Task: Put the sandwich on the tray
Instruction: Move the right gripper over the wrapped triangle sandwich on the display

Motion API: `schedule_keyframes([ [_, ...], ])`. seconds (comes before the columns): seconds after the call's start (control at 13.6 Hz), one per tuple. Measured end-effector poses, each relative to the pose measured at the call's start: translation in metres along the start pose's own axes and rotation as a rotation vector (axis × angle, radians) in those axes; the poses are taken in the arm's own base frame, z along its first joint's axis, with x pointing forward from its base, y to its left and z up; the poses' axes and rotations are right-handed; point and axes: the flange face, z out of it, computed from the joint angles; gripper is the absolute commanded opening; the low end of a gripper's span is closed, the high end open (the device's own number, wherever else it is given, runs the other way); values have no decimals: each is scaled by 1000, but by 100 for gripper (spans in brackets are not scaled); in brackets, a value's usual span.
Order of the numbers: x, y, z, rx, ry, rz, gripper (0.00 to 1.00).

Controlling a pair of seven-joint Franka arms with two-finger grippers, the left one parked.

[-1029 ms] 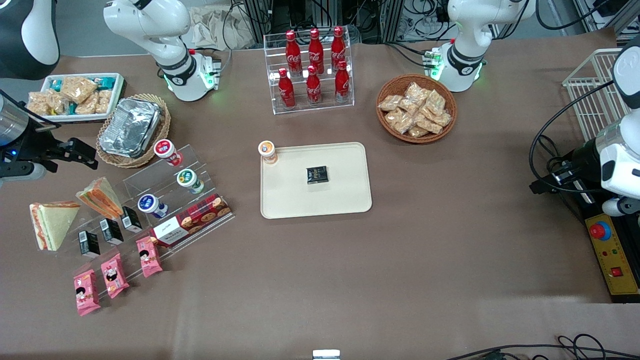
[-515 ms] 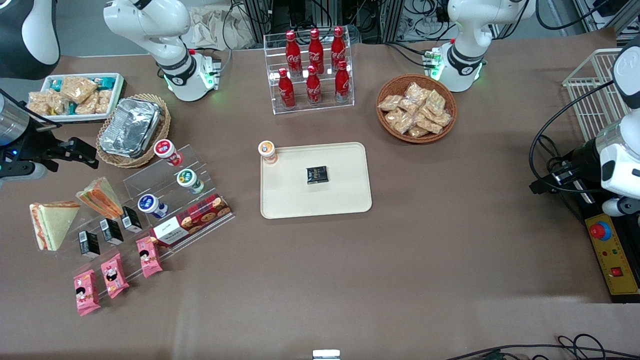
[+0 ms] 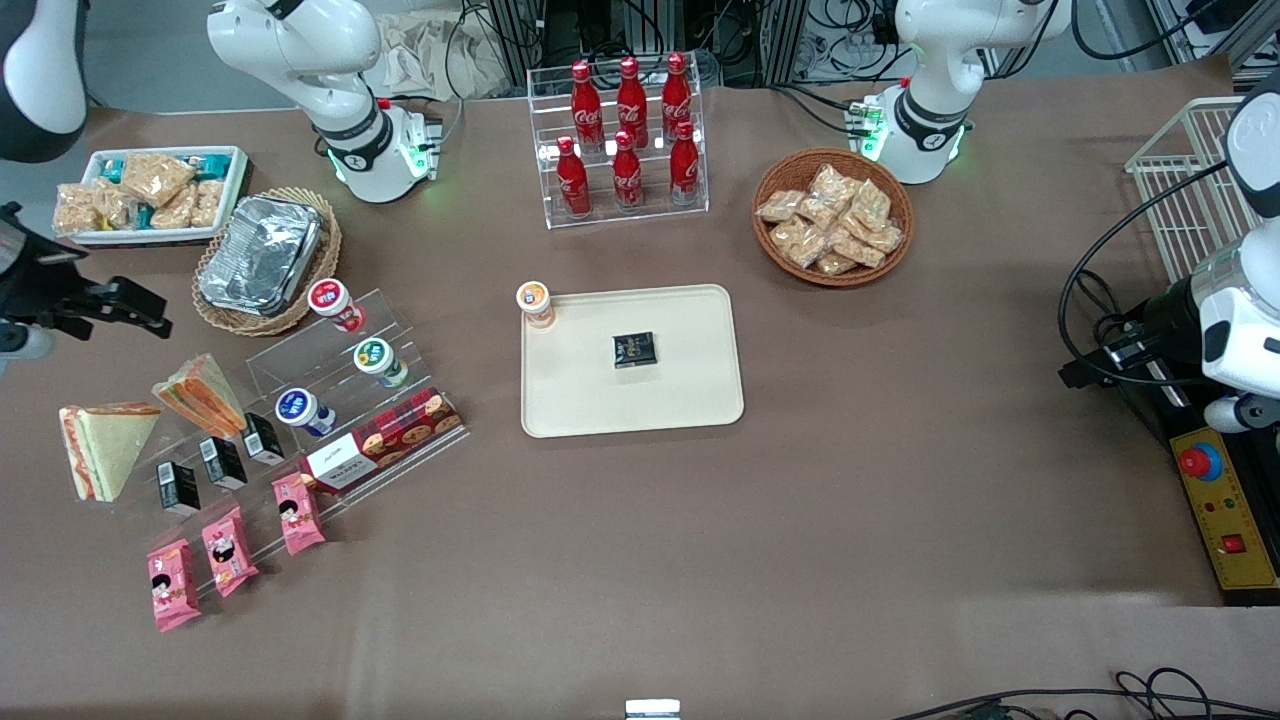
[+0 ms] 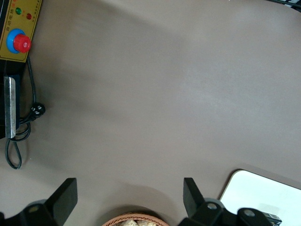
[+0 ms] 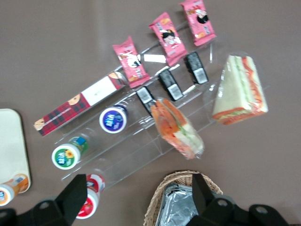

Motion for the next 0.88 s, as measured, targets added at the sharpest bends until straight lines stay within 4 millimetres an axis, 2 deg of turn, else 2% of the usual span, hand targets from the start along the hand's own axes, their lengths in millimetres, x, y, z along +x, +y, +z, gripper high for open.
schedule_keyframes([
  [0.22, 0, 51, 2, -6, 39, 73, 99],
  [0.51, 1, 130, 24, -26, 73, 40, 99],
  [0.66, 2, 147, 33, -30, 68, 47, 99],
  [0.88, 8, 148, 49, -27, 41, 49, 99],
])
